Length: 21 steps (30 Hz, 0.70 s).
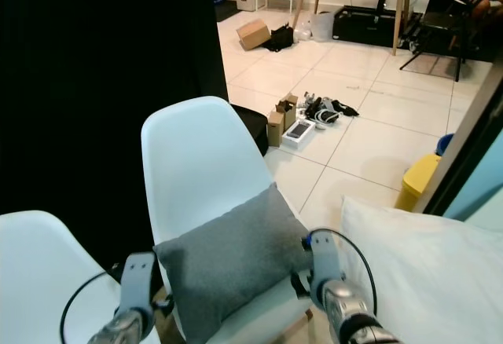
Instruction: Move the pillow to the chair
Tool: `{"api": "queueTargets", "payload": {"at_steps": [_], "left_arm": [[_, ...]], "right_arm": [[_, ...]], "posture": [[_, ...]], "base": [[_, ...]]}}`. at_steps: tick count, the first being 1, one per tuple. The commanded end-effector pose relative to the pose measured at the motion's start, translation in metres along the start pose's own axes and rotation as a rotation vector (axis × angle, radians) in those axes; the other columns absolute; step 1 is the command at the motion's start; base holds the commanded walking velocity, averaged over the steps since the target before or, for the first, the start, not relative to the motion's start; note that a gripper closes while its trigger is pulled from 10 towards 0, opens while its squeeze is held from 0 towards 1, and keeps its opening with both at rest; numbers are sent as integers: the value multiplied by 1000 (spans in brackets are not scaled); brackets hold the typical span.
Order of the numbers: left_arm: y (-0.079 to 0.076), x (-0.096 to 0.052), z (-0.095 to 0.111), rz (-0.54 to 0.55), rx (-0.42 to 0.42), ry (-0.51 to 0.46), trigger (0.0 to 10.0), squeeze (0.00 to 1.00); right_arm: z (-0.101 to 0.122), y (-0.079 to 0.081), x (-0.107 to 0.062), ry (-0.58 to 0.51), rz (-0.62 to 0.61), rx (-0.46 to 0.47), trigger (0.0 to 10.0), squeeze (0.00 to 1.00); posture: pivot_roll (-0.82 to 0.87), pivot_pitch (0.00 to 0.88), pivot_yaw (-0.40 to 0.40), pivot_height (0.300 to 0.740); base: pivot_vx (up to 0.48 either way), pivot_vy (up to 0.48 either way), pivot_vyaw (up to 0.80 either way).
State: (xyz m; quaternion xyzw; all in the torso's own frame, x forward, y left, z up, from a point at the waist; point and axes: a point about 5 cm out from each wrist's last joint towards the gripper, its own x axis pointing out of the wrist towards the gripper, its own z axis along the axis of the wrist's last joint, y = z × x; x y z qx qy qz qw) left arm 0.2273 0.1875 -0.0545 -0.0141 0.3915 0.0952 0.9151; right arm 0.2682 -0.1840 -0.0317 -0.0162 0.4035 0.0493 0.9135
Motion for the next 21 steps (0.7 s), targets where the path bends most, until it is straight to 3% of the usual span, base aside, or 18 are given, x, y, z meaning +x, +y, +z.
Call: {"api": "queueTargets", "payload": {"at_steps": [1,10,21], "left_arm": [[12,-1,-12,28,17,33,10000,0],[22,-5,-37,50,53,113,10000,0],[23,-5,-41,51,68,122,10000,0]], "right_arm": [[-5,1,0,15,-6,-15,10000,0],[-39,-2,-4,92,-67,-16,10000,0],[-56,-6,-8,141,-89,-21,10000,0]], "posture": [[-37,54,45,740],[-38,38,42,740],[-45,36,39,740]], "base": [[-307,0,0],[-305,0,0],[-300,0,0]]}}
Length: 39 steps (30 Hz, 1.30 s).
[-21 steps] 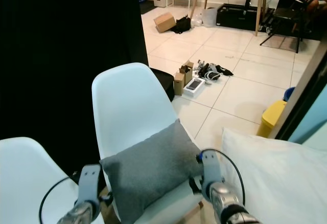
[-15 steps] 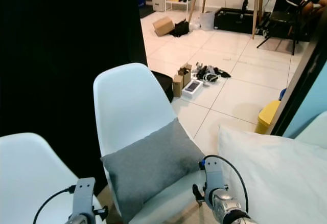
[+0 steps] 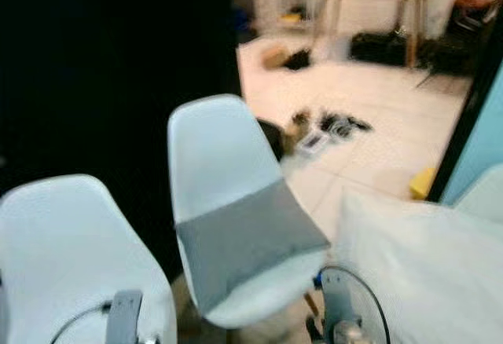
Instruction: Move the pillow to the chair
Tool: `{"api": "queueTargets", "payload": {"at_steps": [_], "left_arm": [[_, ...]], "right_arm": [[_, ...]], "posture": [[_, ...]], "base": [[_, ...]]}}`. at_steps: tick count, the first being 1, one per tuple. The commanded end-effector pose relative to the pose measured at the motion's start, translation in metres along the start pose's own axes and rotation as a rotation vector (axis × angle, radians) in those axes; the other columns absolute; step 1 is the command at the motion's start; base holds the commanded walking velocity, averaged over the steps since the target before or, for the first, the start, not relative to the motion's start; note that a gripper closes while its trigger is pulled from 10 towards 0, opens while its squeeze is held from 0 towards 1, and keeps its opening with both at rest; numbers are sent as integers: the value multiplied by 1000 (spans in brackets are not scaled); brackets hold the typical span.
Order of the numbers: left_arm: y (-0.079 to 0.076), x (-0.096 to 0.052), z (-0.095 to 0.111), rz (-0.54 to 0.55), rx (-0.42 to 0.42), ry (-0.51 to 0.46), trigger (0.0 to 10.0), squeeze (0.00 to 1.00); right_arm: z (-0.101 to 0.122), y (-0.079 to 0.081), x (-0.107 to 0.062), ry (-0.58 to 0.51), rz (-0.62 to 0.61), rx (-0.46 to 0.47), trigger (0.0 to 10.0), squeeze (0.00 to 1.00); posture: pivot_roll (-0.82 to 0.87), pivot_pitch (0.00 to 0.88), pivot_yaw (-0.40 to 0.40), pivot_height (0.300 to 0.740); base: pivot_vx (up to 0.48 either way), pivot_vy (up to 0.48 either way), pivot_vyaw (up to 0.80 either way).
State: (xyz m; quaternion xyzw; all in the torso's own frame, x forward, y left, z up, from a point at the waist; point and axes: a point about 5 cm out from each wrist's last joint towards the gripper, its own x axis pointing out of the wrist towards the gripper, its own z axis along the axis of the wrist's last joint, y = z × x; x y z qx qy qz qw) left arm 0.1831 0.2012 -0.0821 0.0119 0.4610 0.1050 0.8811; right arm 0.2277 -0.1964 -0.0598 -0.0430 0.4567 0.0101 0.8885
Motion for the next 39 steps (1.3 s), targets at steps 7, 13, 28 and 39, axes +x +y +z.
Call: {"api": "queueTargets", "payload": {"at_steps": [7,13,28,39], "left_arm": [[2,1,8,3,29,-29,10000,0],[4,1,2,7,38,-9,10000,0],[11,-4,-25,23,61,70,10000,0],[11,-5,-29,18,67,72,10000,0]], "right_arm": [[-30,-3,-3,78,-33,38,10000,0],[-34,-5,-4,92,-49,61,10000,0],[-37,-10,-5,102,-92,113,10000,0],[-32,-10,-4,87,-100,141,10000,0]], "posture": [[-44,38,39,740],[-48,41,41,740],[-47,43,41,740],[-48,41,41,740]], "base": [[-300,0,0],[-299,0,-372],[-300,0,-745],[-239,0,-749]]}}
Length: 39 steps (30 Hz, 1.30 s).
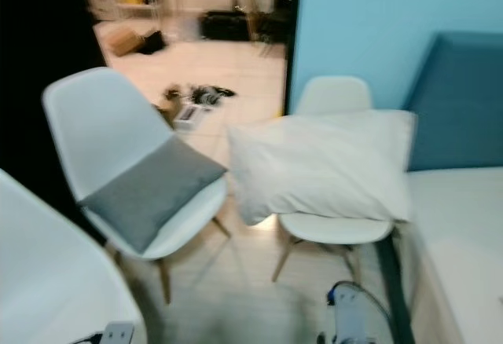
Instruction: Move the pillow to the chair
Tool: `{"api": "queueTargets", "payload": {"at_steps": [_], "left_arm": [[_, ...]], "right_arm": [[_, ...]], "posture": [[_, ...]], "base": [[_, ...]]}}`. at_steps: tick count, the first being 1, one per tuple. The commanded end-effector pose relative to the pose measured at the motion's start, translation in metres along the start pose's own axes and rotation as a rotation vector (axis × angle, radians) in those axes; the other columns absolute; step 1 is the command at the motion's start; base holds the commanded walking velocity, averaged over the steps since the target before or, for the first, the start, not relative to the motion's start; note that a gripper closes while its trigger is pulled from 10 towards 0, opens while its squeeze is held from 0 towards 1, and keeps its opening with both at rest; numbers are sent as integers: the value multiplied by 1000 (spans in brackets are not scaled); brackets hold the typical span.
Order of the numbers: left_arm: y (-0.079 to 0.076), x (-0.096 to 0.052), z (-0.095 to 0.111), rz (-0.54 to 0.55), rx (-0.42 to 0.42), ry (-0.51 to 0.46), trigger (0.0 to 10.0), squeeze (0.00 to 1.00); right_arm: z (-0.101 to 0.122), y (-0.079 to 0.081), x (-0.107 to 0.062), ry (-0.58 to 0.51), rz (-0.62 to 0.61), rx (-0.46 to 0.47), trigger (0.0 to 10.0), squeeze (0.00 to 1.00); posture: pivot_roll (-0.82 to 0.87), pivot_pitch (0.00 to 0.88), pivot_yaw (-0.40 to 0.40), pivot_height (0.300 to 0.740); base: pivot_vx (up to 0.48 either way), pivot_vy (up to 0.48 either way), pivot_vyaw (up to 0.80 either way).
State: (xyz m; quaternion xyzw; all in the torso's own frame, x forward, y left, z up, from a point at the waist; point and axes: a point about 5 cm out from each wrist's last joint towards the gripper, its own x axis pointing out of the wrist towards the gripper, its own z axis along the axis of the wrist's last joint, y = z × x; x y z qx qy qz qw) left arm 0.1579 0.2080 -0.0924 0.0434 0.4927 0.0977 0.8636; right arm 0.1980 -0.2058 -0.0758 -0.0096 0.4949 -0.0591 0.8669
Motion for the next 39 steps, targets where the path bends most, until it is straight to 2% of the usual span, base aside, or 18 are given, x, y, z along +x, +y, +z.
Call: {"api": "queueTargets", "payload": {"at_steps": [1,11,24,30,32,39], "left_arm": [[1,0,-3,-1,-2,7,10000,0],[-1,-1,-1,-39,-7,-17,10000,0],[2,-3,-17,-40,22,24,10000,0],[3,-3,-18,-38,16,26,10000,0],[3,-3,-16,-39,11,18,10000,0],[2,-2,-11,-45,2,5,10000,0]], "right_arm": [[3,-4,0,-6,-10,20,10000,0],[11,-1,0,-26,-6,41,10000,0],[16,1,1,-36,-1,53,10000,0],[28,8,0,-96,49,119,10000,0],[41,12,0,-157,84,176,10000,0],[50,13,-1,-192,96,213,10000,0]], "posture": [[-48,41,41,740],[-50,39,41,740],[-53,38,40,740],[-52,38,39,740],[-52,38,39,740],[-54,35,41,740]], "base": [[0,0,-744],[0,0,-742],[0,0,-733],[0,0,-731],[0,0,-731],[0,0,-731]]}}
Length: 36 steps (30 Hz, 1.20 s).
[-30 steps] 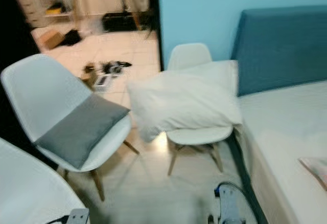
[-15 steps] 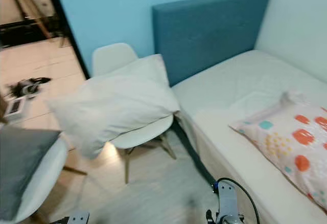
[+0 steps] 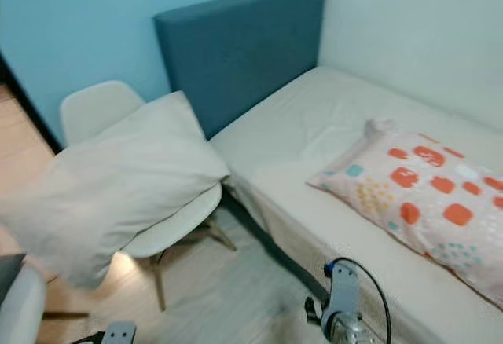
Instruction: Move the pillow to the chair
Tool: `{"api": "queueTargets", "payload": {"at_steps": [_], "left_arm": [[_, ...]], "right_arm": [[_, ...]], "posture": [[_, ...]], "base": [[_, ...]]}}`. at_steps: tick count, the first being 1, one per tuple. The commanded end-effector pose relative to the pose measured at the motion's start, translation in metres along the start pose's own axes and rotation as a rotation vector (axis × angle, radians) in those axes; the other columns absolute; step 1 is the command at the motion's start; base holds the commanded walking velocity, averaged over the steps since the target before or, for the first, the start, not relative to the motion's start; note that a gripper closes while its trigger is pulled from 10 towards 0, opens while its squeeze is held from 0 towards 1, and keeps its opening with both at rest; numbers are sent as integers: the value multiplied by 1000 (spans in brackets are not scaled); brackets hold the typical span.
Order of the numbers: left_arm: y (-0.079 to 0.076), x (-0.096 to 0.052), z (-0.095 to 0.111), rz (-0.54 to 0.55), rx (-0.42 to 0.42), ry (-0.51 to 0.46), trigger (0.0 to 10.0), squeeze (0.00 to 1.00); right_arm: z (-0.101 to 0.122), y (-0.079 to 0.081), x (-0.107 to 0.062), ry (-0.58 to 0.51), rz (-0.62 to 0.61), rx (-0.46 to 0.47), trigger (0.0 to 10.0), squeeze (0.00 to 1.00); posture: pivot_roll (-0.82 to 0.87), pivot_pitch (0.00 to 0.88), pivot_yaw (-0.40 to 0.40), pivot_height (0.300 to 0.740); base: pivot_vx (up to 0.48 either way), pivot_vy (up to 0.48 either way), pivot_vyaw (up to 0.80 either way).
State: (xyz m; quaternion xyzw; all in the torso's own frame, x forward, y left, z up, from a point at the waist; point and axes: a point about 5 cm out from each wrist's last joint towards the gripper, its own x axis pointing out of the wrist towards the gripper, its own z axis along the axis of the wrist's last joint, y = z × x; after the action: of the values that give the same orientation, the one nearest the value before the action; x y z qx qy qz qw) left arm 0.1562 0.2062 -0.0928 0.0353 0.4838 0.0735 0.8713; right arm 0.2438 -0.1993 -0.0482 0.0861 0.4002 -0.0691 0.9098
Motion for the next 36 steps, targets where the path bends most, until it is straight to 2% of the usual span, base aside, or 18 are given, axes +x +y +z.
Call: {"api": "queueTargets", "payload": {"at_steps": [1,18,22,31,36], "left_arm": [[3,-2,-9,3,-7,24,10000,0],[0,-1,-6,-20,-51,0,10000,0],[-2,-1,-2,-31,-33,-13,10000,0],[-2,-1,-2,-32,-22,-12,10000,0],[-2,-1,-5,-32,-15,-5,10000,0]], "right_arm": [[-2,5,0,-4,15,39,10000,0],[14,18,2,-85,103,157,10000,0],[25,22,2,-129,126,184,10000,0],[32,22,2,-152,129,205,10000,0],[35,25,2,-164,148,198,10000,0]], "posture": [[-54,35,41,740],[-56,33,37,740],[-61,32,38,740],[-59,34,37,740],[-55,32,35,740]], "base": [[0,0,-731],[0,0,-731],[333,0,-736],[386,0,0],[396,0,-763]]}}
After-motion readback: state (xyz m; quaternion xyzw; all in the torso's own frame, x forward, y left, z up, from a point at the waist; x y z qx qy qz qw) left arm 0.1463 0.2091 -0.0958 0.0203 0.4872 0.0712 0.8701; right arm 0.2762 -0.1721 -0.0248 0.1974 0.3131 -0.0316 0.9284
